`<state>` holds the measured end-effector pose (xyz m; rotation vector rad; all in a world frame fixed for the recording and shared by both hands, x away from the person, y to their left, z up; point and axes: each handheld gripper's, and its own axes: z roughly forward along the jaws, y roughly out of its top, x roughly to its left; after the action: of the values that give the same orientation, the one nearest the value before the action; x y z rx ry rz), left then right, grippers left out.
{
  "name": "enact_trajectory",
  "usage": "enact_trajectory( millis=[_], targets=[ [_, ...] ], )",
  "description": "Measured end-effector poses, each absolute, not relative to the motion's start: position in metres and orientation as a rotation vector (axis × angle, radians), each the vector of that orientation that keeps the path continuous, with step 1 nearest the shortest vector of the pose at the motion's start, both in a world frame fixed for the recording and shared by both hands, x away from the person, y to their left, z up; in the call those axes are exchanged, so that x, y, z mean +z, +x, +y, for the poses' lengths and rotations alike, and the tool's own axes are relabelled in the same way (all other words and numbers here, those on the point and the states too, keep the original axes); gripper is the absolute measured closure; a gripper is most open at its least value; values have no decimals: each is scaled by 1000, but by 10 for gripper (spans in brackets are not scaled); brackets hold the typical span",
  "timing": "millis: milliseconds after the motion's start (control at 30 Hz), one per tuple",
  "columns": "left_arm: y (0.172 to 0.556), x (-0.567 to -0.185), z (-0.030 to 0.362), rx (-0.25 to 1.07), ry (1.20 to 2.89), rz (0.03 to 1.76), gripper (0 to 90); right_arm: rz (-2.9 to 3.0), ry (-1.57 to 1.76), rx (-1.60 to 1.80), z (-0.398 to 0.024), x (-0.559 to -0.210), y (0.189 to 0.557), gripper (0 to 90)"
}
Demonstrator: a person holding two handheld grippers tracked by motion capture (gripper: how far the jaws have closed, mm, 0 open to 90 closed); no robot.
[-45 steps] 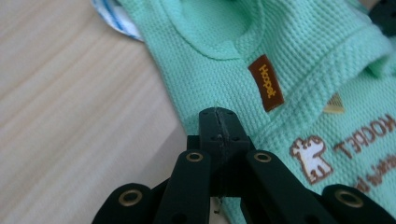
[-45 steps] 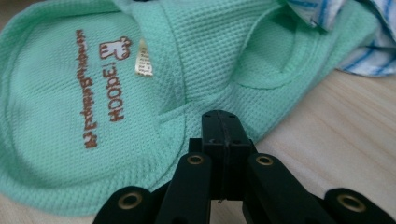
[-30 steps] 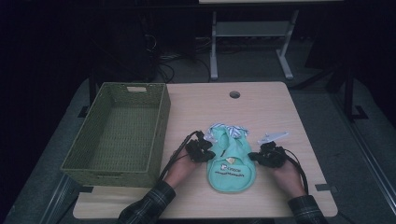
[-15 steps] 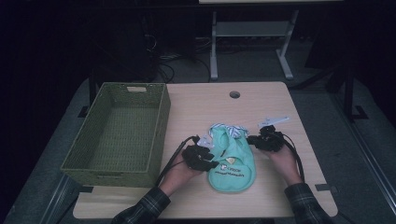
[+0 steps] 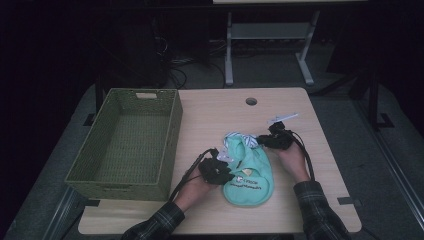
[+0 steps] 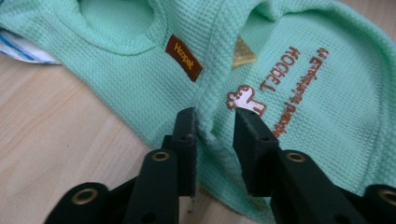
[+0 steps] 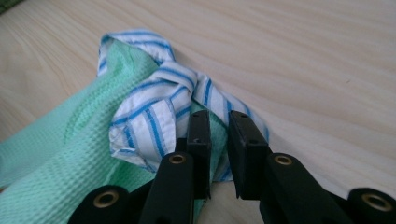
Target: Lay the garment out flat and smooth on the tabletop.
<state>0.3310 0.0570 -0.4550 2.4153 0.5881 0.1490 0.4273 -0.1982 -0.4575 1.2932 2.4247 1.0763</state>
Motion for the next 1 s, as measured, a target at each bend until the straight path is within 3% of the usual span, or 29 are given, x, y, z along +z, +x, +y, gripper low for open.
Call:
enact_trajectory(
  millis=[167, 533, 733, 900, 1000],
  targets=[
    [331, -454, 58, 158, 2416, 583, 859, 2431, 1293, 1057, -197, -463, 428, 876],
    [325, -442, 76, 183, 2411, 604, 876, 2387, 1272, 1017, -205, -452, 431, 882],
    [323, -441, 77, 178, 2397, 607, 863, 2387, 1288, 985, -207, -458, 438, 877],
    [324, -435, 79, 174, 2351, 617, 721, 2374, 1277, 1034, -209, -453, 433, 781],
    [327, -429, 79, 175, 2323, 624, 751, 2367, 1267, 1069, -213, -446, 424, 814]
  ],
)
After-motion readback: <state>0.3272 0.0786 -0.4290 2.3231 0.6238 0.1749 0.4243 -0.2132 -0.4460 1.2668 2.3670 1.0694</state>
